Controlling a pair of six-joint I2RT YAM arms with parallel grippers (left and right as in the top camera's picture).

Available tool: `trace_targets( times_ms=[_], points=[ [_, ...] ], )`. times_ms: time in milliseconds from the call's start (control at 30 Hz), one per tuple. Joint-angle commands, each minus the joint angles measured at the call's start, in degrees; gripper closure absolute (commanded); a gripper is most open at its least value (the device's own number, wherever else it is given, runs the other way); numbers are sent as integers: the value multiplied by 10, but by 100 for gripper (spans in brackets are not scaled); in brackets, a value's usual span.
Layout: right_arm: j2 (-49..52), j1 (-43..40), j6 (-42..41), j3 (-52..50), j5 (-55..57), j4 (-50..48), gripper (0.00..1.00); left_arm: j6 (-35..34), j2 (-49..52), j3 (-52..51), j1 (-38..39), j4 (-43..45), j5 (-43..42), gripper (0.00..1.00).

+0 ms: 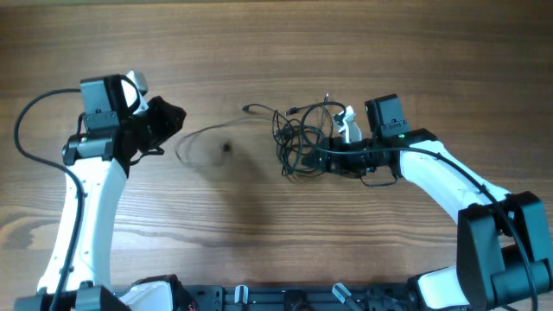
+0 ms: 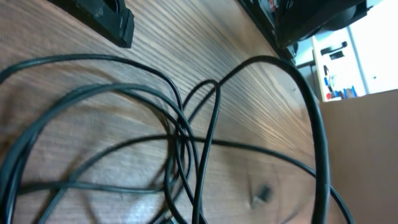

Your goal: Untangle cables

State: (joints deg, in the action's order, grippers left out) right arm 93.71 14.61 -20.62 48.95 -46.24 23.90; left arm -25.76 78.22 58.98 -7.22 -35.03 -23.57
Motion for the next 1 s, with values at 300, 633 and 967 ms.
trace_targets(
  times_ms=[300, 633, 967],
  points=[
    [7, 2, -81, 1, 161, 7, 25, -2, 23, 2, 147, 19, -27, 51],
    [-33, -15, -33, 2, 174, 41, 22, -33, 155, 2, 257, 122, -19, 44],
    [-82, 0, 8, 2, 144, 78, 24, -80, 247, 2, 280, 252, -23, 55]
  ],
)
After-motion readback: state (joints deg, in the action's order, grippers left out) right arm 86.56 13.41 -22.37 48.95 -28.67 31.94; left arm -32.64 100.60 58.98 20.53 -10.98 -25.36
